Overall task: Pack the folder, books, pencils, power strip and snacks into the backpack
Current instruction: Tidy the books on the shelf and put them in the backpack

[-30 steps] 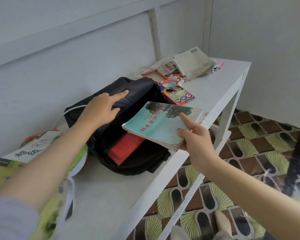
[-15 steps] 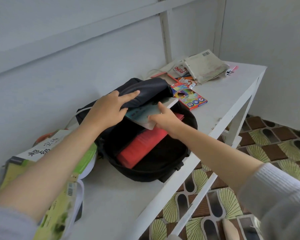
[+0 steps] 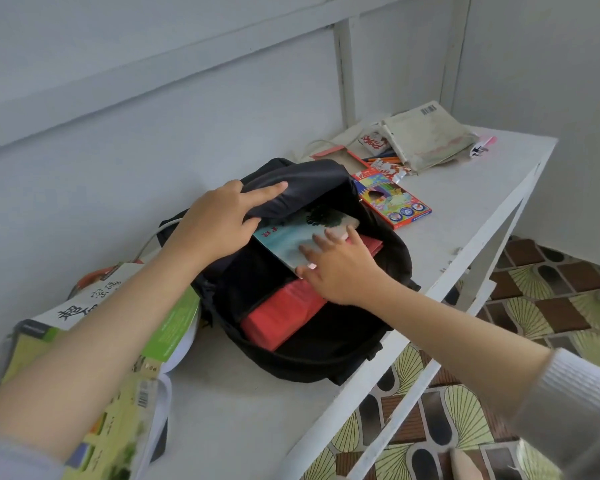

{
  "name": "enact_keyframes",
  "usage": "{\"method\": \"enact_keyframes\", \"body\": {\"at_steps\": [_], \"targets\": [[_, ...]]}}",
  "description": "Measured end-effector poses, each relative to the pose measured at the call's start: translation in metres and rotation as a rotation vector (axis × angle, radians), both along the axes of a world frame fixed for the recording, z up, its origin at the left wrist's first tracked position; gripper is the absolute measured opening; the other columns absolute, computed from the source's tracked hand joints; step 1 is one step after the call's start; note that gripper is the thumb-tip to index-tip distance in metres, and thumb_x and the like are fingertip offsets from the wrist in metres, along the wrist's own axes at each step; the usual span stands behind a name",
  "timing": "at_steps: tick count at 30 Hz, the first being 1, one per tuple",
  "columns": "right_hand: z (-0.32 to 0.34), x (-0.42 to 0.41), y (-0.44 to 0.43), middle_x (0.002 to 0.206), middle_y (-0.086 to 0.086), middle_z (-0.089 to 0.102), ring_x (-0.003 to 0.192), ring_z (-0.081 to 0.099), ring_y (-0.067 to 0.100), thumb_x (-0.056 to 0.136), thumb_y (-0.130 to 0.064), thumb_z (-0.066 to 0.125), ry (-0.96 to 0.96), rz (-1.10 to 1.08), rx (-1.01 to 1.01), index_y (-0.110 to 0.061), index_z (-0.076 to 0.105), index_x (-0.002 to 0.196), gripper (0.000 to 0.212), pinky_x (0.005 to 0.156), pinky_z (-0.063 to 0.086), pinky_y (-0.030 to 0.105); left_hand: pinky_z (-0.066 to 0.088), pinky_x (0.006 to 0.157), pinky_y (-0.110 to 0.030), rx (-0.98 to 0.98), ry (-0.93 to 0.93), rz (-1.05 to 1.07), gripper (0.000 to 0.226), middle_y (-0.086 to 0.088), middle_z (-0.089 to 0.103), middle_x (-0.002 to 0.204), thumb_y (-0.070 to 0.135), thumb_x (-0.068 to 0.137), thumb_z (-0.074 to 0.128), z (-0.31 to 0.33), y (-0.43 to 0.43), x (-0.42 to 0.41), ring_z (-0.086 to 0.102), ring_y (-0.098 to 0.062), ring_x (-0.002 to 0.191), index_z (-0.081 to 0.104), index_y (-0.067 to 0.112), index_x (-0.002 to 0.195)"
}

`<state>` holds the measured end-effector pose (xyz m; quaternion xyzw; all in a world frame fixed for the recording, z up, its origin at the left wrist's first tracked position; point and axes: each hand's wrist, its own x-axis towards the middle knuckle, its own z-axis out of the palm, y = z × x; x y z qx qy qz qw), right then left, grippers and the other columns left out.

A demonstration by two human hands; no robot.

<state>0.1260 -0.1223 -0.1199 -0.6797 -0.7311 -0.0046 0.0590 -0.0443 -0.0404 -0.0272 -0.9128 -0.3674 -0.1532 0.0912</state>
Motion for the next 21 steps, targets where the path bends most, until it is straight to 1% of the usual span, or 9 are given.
{"method": "enact_keyframes", "body": {"at_steps": [1,2,4,9,13,15,17,21], "targets": [[-0.003,0.0,-0.003,0.156,0.011,0.019,0.144,0.013,0.026,0.098,-0.051,0.019,0.033,0.025,-0.073,-0.023,0.023,0.148,0.058,0.114,0.001,0.052,0.031,0.059,-0.029,0.002,-0.002,-0.005,0.067,0.006,0.027,0.068,0.015,0.087,0.056,0.0,0.0,0.0,0.037,-0.018,0.061,0.025,0.048,0.136],[-0.005,-0.001,-0.004,0.158,0.009,0.012,0.146,0.006,0.024,0.098,-0.05,0.015,0.05,0.032,-0.13,-0.025,0.016,0.15,0.058,0.113,-0.006,0.053,0.03,0.058,-0.029,0.006,-0.001,-0.012,0.068,0.006,0.027,0.068,0.015,0.087,0.055,0.0,-0.001,0.0,0.036,-0.017,0.06,0.022,0.049,0.135],[-0.007,-0.002,0.002,0.159,0.007,0.006,0.146,0.0,0.023,0.098,-0.049,0.01,0.064,0.025,-0.172,-0.027,0.012,0.151,0.057,0.113,-0.011,0.053,0.03,0.057,-0.029,0.013,0.003,-0.023,0.069,0.007,0.027,0.068,0.014,0.086,0.055,0.0,-0.002,0.0,0.034,-0.016,0.058,0.02,0.048,0.134],[-0.009,-0.01,0.033,0.159,0.005,0.005,0.146,0.0,0.022,0.099,-0.047,0.01,0.051,-0.006,-0.187,-0.03,0.01,0.15,0.054,0.112,-0.013,0.053,0.032,0.058,-0.03,0.004,0.005,-0.021,0.069,0.005,0.027,0.068,0.013,0.086,0.056,0.003,-0.003,-0.002,0.036,-0.019,0.06,0.021,0.049,0.134],[-0.008,-0.015,0.042,0.159,0.006,0.0,0.146,-0.003,0.023,0.1,-0.045,0.011,0.057,0.007,-0.207,-0.027,0.004,0.151,0.055,0.113,-0.011,0.052,0.028,0.06,-0.028,-0.033,0.001,-0.012,0.062,0.007,0.028,0.069,0.019,0.088,0.059,0.007,0.002,-0.005,0.032,-0.014,0.06,0.032,0.047,0.136],[-0.008,-0.013,0.038,0.159,0.008,0.0,0.146,-0.002,0.024,0.1,-0.044,0.012,0.069,0.017,-0.173,-0.024,0.006,0.151,0.055,0.114,-0.009,0.05,0.026,0.061,-0.027,-0.068,-0.012,-0.007,0.062,0.006,0.029,0.069,0.021,0.088,0.06,0.007,0.006,-0.006,0.031,-0.011,0.06,0.03,0.047,0.136],[-0.008,-0.008,0.032,0.159,0.009,0.003,0.146,0.0,0.024,0.1,-0.043,0.013,0.066,0.025,-0.147,-0.024,0.008,0.151,0.055,0.114,-0.009,0.05,0.026,0.062,-0.027,-0.096,-0.022,-0.013,0.065,0.005,0.031,0.069,0.023,0.087,0.062,0.007,0.009,-0.007,0.032,-0.011,0.061,0.026,0.049,0.134],[-0.01,0.001,0.03,0.159,0.006,0.003,0.146,0.001,0.021,0.1,-0.04,0.014,0.039,0.057,-0.162,-0.027,0.008,0.151,0.053,0.113,-0.011,0.05,0.024,0.063,-0.026,-0.131,-0.018,-0.023,0.068,0.004,0.033,0.07,0.025,0.085,0.064,0.009,0.011,-0.007,0.034,-0.009,0.062,0.024,0.049,0.133]]}}
